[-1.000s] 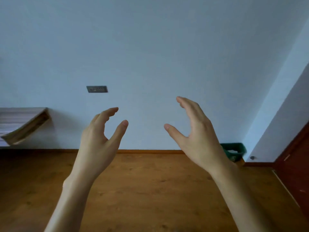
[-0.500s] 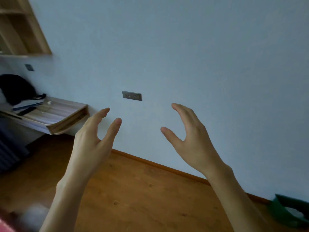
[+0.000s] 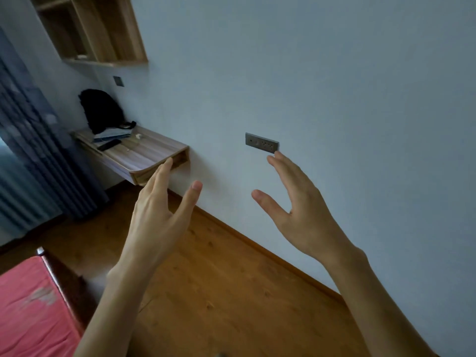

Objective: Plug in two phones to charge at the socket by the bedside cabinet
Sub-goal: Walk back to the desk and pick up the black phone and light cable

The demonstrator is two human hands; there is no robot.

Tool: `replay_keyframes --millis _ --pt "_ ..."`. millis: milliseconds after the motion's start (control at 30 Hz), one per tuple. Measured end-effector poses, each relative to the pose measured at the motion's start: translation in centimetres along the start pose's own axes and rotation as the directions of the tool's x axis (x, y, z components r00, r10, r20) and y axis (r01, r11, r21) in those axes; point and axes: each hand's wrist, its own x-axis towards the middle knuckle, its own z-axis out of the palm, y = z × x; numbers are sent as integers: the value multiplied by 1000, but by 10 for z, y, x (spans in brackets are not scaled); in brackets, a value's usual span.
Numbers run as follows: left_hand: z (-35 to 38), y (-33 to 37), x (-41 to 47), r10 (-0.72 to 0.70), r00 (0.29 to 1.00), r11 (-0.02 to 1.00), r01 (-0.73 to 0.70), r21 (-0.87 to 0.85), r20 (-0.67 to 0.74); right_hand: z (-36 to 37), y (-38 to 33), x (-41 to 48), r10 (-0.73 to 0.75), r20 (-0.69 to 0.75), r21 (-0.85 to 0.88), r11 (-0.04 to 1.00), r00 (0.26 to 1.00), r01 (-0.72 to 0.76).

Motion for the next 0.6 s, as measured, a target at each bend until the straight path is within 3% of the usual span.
replay_keyframes --millis 267,600 --pt "-19 -100 113 -13 998 996 19 85 -68 104 -13 134 -102 23 53 994 995 100" --pt "-46 -205 226 -84 993 995 88 46 -88 215 -38 271 -180 84 90 981 980 172"
